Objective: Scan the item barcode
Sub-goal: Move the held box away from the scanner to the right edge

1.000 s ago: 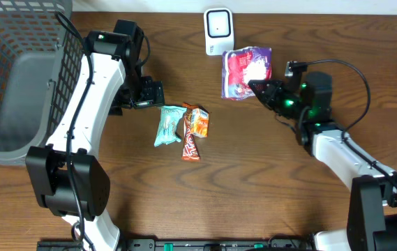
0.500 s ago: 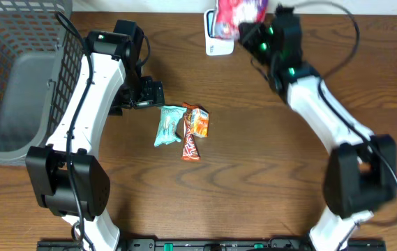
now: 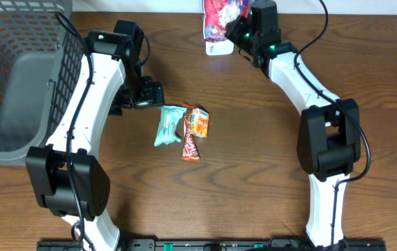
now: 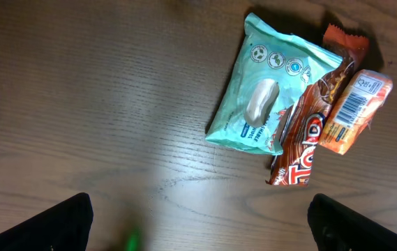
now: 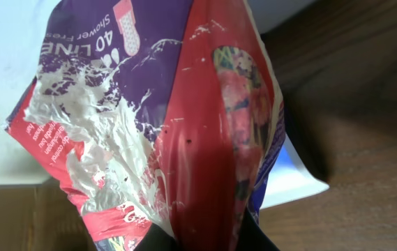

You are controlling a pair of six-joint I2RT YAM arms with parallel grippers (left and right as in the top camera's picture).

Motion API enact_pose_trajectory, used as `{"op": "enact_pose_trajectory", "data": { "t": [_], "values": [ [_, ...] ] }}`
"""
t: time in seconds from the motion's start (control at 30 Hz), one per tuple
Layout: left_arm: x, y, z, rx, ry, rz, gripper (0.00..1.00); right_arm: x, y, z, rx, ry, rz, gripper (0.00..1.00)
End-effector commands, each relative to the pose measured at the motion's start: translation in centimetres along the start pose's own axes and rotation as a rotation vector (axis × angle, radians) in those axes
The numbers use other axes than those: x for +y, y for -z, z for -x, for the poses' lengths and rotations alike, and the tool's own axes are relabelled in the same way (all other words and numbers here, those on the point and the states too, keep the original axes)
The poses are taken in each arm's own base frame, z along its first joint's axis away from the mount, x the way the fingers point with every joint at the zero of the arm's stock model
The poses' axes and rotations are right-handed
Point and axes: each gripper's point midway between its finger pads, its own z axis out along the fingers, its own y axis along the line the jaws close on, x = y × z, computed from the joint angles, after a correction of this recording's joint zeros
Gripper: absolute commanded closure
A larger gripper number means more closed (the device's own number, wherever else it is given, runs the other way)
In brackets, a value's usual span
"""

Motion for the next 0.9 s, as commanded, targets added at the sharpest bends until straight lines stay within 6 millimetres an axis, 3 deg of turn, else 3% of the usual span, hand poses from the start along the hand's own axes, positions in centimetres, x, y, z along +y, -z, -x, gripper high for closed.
{"op": "enact_pose_trajectory", "data": {
  "t": [0.0, 0.1, 0.2, 0.27, 0.37, 0.6, 0.87],
  "values": [
    [0.3, 0.2, 0.0, -0.006, -0.006, 0.008, 0.03, 3.0, 3.7, 3.8, -0.066, 0.094, 0.036, 0.99],
    [0.3, 0.2, 0.0, -0.006, -0.006, 0.008, 0.02, 1.4, 6.9, 6.9, -0.118, 0.115, -0.056, 0.99],
    [0.3, 0.2, 0.0, -0.006, -0.006, 0.008, 0.02, -1.6, 11.2, 10.3, -0.179, 0.110, -0.190, 0.99],
    [0.3, 0.2, 0.0, -0.007, -0.006, 0.008, 0.02, -4.2, 14.0, 11.9, -0.196, 0.108, -0.287, 0.99],
    [0.3, 0.2, 0.0, -0.006, -0.006, 0.008, 0.02, -10.0, 18.6, 13.9, -0.198, 0.090, -0.477, 0.99],
    [0.3, 0.2, 0.0, -0.006, -0.006, 0.008, 0.02, -22.3, 25.5, 15.5, -0.119, 0.031, -0.791, 0.99],
    [0.3, 0.2, 0.0, -0.006, -0.006, 0.008, 0.02, -32.4, 30.4, 17.1, -0.079, 0.010, -0.985, 0.99]
  ]
}}
